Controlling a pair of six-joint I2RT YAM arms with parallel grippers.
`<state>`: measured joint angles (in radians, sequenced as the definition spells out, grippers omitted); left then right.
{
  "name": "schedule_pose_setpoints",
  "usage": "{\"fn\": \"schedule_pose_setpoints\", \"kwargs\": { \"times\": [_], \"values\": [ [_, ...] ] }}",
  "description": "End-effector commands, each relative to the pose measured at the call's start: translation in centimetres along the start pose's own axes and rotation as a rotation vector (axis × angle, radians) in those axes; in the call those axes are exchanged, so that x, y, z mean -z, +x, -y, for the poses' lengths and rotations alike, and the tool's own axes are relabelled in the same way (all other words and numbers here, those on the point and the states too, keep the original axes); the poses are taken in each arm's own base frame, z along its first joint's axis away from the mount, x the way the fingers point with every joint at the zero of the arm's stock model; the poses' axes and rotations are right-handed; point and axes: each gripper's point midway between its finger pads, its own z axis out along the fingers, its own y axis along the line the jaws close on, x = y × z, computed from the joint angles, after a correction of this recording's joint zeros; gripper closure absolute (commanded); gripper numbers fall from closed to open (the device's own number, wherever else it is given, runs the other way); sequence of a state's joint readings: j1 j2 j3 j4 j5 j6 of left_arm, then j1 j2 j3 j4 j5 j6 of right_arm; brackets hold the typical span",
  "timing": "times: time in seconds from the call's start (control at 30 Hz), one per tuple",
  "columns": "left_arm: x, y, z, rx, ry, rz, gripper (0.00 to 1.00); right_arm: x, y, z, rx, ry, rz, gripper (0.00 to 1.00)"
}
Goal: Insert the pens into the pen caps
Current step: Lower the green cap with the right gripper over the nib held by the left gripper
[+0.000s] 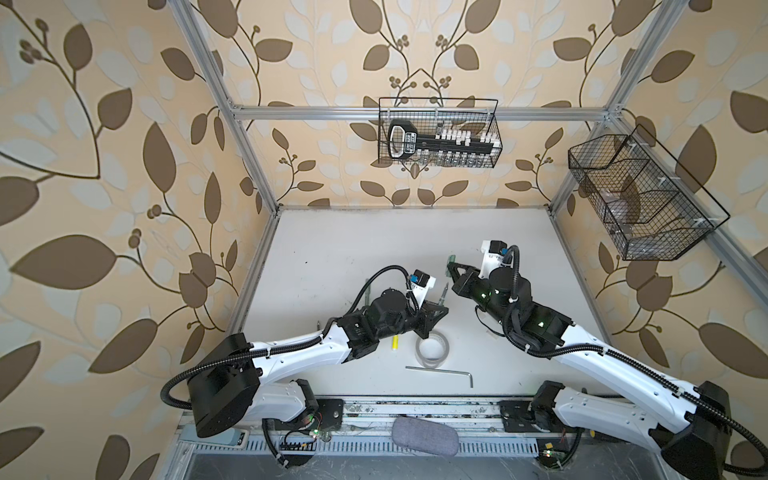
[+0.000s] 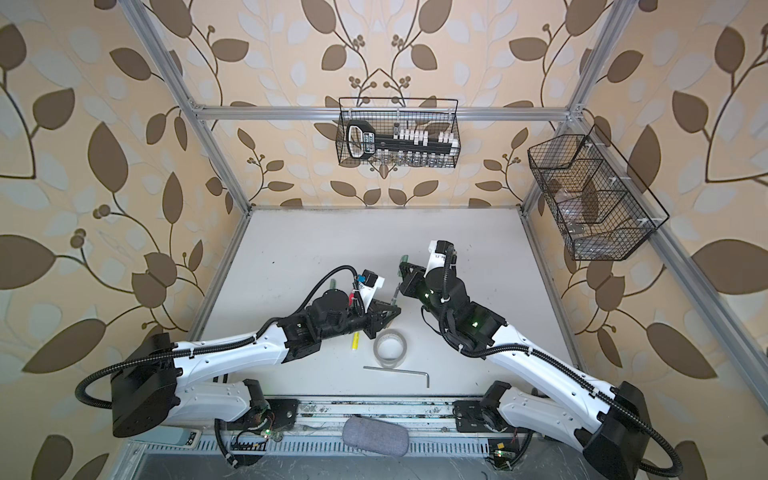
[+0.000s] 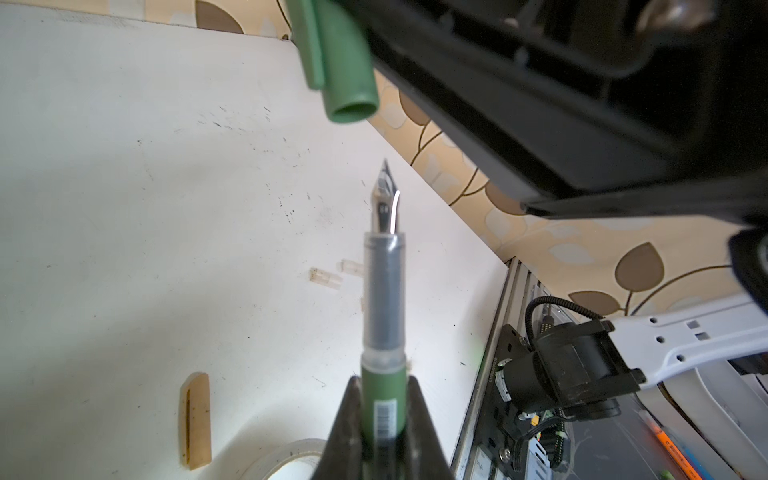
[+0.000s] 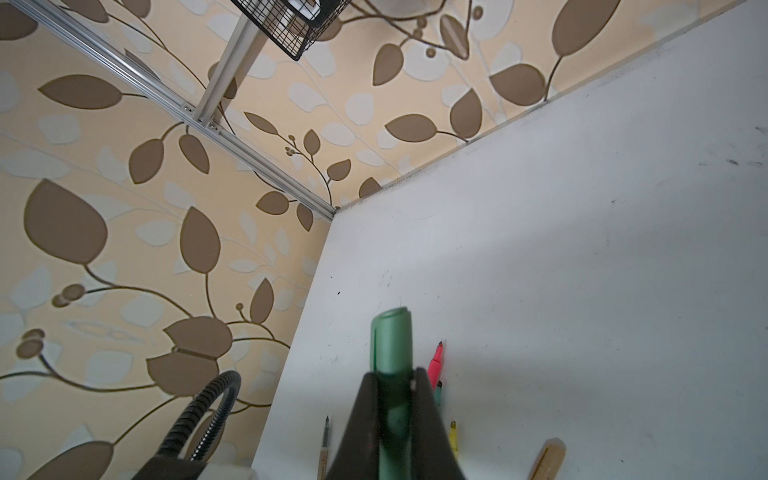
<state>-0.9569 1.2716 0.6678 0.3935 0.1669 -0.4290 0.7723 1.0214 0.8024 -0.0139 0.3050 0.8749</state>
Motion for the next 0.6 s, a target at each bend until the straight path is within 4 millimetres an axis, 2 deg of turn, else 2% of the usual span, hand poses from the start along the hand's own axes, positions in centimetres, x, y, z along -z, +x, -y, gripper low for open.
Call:
{"fn": "schedule_pose_setpoints", "kwargs": {
  "times": [0.0, 0.57],
  "values": [
    [0.6, -1.6, 1.0, -0.027, 0.02, 0.064, 1.0, 0.5, -0.4, -1.0, -0.016, -0.033, 0.007, 1.0],
    [1.4, -1.9, 0.4, -0.017, -0.015, 0.089, 1.0, 0.7, 1.1, -0.9, 0.001, -0.033, -0.018, 1.0]
  ]
}}
